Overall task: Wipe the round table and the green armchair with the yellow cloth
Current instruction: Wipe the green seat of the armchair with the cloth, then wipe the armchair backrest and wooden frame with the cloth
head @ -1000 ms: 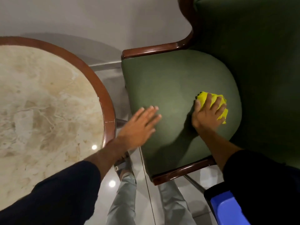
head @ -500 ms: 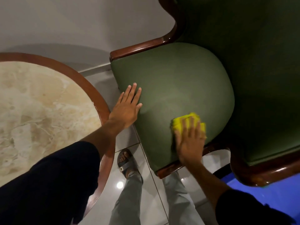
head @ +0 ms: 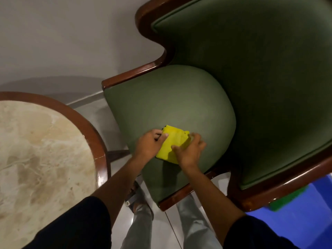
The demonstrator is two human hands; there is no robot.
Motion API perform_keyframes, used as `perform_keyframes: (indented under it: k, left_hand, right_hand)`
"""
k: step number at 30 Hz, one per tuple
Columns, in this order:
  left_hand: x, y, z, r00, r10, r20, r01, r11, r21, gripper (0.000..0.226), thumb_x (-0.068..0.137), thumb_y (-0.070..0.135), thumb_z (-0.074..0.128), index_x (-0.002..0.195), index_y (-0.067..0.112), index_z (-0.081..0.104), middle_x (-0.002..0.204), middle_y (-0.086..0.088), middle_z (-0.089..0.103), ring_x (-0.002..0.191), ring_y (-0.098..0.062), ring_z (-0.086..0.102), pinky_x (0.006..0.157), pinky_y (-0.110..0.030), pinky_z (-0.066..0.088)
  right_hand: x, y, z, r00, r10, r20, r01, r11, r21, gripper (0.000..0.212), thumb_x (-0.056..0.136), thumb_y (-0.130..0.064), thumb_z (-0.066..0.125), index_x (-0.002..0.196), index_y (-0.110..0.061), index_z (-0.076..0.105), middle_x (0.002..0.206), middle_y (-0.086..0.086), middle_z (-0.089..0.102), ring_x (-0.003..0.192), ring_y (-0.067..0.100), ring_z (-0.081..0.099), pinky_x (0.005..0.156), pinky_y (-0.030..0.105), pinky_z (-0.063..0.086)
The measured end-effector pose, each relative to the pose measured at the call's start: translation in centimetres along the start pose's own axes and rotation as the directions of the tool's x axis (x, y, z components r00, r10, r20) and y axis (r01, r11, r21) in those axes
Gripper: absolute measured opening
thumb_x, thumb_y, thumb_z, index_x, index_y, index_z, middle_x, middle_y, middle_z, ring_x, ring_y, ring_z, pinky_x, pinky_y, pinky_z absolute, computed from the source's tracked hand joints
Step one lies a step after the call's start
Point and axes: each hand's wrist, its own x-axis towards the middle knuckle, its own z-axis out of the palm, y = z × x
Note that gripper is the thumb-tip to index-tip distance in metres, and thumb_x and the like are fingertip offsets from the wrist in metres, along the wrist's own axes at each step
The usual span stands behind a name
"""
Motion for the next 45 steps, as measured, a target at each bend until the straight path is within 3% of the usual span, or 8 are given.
perform_keyframes:
  k: [7,11,17,24,31,38,41,45]
  left_hand:
    - [-0.2,4.5,0.8,0.965,-0.202,0.167,0.258,0.845,-0.469,0.037,0.075,0.020,0.082,0.106,0.006,0.067,0.092,-0.006,0.073,0.076,-0.014,0.068,0.065,-0.024,0.055]
    - [0.2,9.3,0.6,0.966,-0.131,0.223,0.237,0.794,-0.560,0.041,0.074,0.030,0.079,0.110,0.019,0.061,0.109,-0.008,0.072,0.101,-0.026,0.069,0.092,-0.046,0.056]
    - [1.0,22.0,3.6,0.995,-0.005,-0.099,-0.038,0.904,-0.426,0.023,0.081,0.030,0.070,0.088,0.023,0.049,0.086,0.002,0.060,0.090,-0.026,0.062,0.078,-0.034,0.047]
    - [3.0,40.3,8.4,0.822,0.306,-0.481,-0.480,0.826,-0.294,0.026,0.087,0.028,0.055,0.100,0.012,0.039,0.102,-0.016,0.061,0.095,-0.034,0.059,0.081,-0.042,0.044]
    - [6.0,44.1,17.1,0.829,0.499,-0.254,-0.534,0.841,-0.089,0.070,0.098,0.033,0.049,0.154,0.011,0.013,0.162,-0.013,0.020,0.148,-0.030,0.023,0.117,-0.041,0.022]
    - [8.1,49.0,17.5,0.850,0.262,-0.457,-0.434,0.840,-0.325,0.070,0.100,0.038,0.044,0.153,0.004,0.014,0.164,-0.012,0.009,0.152,-0.026,0.004,0.123,-0.043,0.003]
    - [8.8,48.7,17.2,0.709,0.563,-0.424,-0.606,0.795,0.042,0.062,0.099,0.037,0.040,0.152,0.009,0.025,0.163,-0.011,0.018,0.152,-0.028,0.010,0.121,-0.049,0.004]
    - [9.3,46.4,16.4,0.382,0.923,-0.040,-0.869,0.374,0.323,0.050,0.095,0.027,0.047,0.143,0.015,0.045,0.154,-0.004,0.040,0.149,-0.027,0.021,0.122,-0.053,0.007]
  right_hand:
    - [2.1,-1.7,-3.9,0.985,0.107,0.135,-0.129,0.979,0.161,0.054,0.067,-0.003,0.078,0.101,-0.024,0.043,0.121,0.017,0.054,0.098,0.030,0.062,0.088,0.039,0.054]
    - [2.4,-5.6,-9.5,0.987,-0.106,0.124,0.097,0.992,0.080,0.044,0.082,-0.003,0.059,0.122,-0.016,0.048,0.124,0.010,0.046,0.110,0.027,0.054,0.087,0.021,0.038]
    - [5.3,-8.4,-25.6,0.743,-0.538,-0.398,0.336,0.814,-0.473,0.058,0.073,-0.016,0.059,0.130,-0.017,0.052,0.135,0.012,0.050,0.133,0.029,0.042,0.100,0.046,0.039]
    - [12.4,-3.6,-39.1,0.811,-0.311,-0.495,-0.033,0.821,-0.571,0.075,0.095,-0.054,0.033,0.152,-0.009,0.016,0.161,0.014,0.018,0.150,0.028,0.011,0.119,0.058,0.014]
    - [12.8,-2.1,-37.9,0.817,-0.256,-0.517,0.028,0.913,-0.408,0.075,0.095,-0.061,0.026,0.154,-0.018,0.008,0.164,0.006,0.012,0.151,0.021,0.007,0.120,0.055,0.011]
    - [12.7,-2.5,-38.0,0.798,-0.288,-0.529,0.119,0.936,-0.331,0.061,0.098,-0.050,0.029,0.152,-0.021,0.023,0.160,0.005,0.027,0.149,0.019,0.018,0.118,0.051,0.024]
    - [12.9,-2.4,-37.6,0.774,-0.283,-0.566,0.117,0.943,-0.312,0.057,0.099,-0.046,0.027,0.149,-0.020,0.029,0.156,0.006,0.034,0.146,0.020,0.024,0.115,0.049,0.027]
    - [12.5,-2.3,-37.5,0.728,-0.207,-0.653,0.143,0.978,-0.150,0.052,0.098,-0.041,0.026,0.146,-0.021,0.034,0.150,0.005,0.042,0.141,0.019,0.032,0.112,0.041,0.023]
